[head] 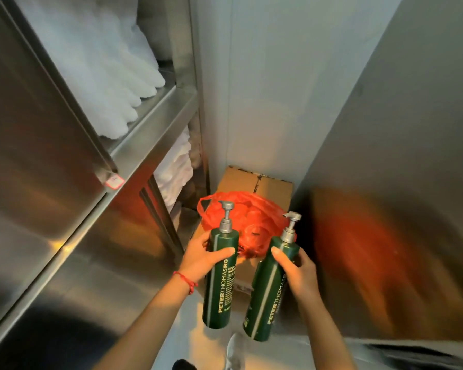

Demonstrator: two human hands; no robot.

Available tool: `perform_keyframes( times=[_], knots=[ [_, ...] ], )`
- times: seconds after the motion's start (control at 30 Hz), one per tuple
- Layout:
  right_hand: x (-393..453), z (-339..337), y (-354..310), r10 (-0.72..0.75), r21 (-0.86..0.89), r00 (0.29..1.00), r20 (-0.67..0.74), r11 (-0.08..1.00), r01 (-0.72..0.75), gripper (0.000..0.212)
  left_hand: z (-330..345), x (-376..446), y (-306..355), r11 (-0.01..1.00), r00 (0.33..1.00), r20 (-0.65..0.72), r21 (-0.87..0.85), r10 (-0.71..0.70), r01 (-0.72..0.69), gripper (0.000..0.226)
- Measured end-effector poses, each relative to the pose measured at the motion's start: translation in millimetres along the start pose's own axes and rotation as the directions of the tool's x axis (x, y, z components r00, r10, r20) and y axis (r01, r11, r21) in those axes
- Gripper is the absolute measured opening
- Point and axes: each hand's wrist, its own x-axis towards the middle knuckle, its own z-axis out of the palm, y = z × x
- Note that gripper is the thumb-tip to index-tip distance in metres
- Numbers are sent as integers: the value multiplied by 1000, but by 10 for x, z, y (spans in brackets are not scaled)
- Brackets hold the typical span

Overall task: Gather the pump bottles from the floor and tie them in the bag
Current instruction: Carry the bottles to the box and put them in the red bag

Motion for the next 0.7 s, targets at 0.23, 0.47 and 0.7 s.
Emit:
perform_keyframes(
  times=[0.23, 0.47, 0.7],
  knots=[
    [776, -9, -196, -29, -31, 999, -41, 999, 28, 44, 235, 759, 87, 998, 1000, 9, 63, 30, -31, 44],
    [1250, 184, -221, -86, -98, 994, -67, 992, 79, 51, 368, 1486, 118, 979, 992, 45, 158, 121, -127, 52],
    [1706, 432, -101, -128, -230, 982, -140, 969, 93, 53, 358, 2158, -70, 934, 989, 60, 328, 132, -144, 48]
  ],
)
